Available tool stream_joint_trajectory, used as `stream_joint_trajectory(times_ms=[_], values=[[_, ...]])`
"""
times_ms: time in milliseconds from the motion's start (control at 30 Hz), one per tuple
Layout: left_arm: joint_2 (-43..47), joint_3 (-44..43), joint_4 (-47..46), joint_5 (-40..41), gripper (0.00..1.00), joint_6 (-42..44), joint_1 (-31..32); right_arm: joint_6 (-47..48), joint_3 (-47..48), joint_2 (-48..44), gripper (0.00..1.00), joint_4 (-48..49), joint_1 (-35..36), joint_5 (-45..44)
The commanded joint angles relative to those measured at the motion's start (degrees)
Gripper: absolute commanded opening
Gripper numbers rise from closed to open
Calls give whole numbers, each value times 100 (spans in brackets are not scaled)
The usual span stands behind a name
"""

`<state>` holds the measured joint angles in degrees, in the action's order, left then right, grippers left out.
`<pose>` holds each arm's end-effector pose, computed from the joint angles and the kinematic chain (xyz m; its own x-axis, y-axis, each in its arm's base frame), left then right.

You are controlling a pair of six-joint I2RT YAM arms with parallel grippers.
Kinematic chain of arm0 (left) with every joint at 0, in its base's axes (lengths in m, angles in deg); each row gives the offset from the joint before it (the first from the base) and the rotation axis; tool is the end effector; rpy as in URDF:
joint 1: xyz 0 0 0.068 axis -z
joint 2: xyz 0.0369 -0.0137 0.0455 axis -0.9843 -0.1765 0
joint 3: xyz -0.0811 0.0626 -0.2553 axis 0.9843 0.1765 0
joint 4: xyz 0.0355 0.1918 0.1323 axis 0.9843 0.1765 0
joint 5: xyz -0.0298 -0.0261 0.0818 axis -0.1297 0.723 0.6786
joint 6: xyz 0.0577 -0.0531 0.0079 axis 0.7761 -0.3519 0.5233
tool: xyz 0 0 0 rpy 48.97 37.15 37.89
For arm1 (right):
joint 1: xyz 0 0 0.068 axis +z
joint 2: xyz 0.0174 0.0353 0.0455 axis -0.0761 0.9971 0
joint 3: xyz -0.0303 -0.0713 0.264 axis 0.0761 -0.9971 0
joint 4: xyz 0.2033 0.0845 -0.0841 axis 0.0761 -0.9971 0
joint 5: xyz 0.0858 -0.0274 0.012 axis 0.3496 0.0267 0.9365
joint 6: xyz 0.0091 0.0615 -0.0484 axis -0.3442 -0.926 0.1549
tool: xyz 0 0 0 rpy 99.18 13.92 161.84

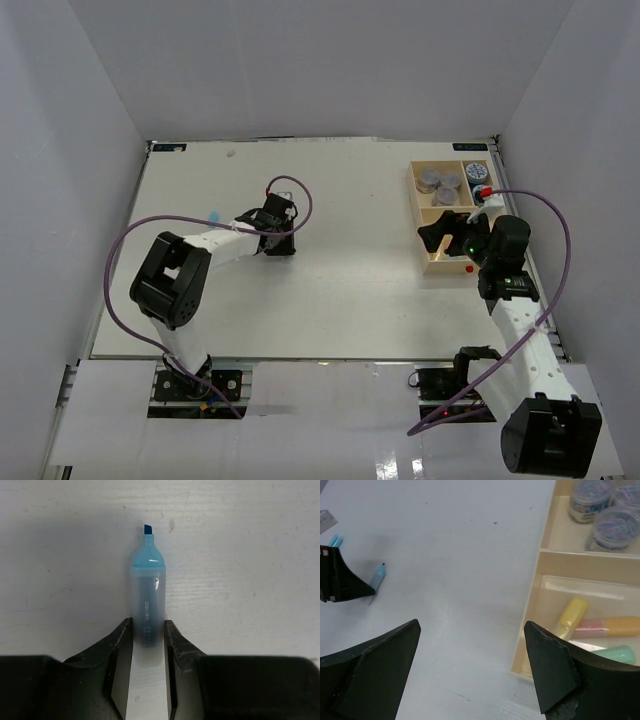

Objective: Sort the stationery into containers
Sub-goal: Pick up the pen from the center of the board.

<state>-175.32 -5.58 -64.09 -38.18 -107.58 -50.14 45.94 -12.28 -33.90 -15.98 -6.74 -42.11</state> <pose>0.3095 -0.1679 0.1563 -0.8578 -0.0030 -0.5140 0.0804 0.9869 -0.1400 0.2017 0.0166 0.2765 -0.3145 0.1968 -0.9286 -0.2612 0.9226 0.2840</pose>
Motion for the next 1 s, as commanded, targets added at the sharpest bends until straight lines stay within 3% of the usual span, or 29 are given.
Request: stream_joint_trajectory(times_ms=[0, 233, 467, 567, 767, 967], values=[[677, 153, -189, -156, 29, 183, 185, 305, 516, 70, 90, -73, 437, 417], [2110, 566, -1084, -621, 26, 552, 247, -476, 561, 88, 90, 427, 1581, 821], [3341, 1260, -1999, -1499, 23, 1078, 291, -1250, 666, 491, 90, 1587, 2934, 171], [3658, 1480, -2175, -1632, 22, 1508, 318, -1251, 1235, 991, 90, 1457, 3426, 118], [4334, 2157, -3001, -1966, 21, 1712, 335, -1470, 1607, 1598, 89, 1965, 4025, -268], [4625, 2280, -3143, -2046, 20, 1844, 335, -1549, 2020, 2161, 84, 2273, 4377, -585]])
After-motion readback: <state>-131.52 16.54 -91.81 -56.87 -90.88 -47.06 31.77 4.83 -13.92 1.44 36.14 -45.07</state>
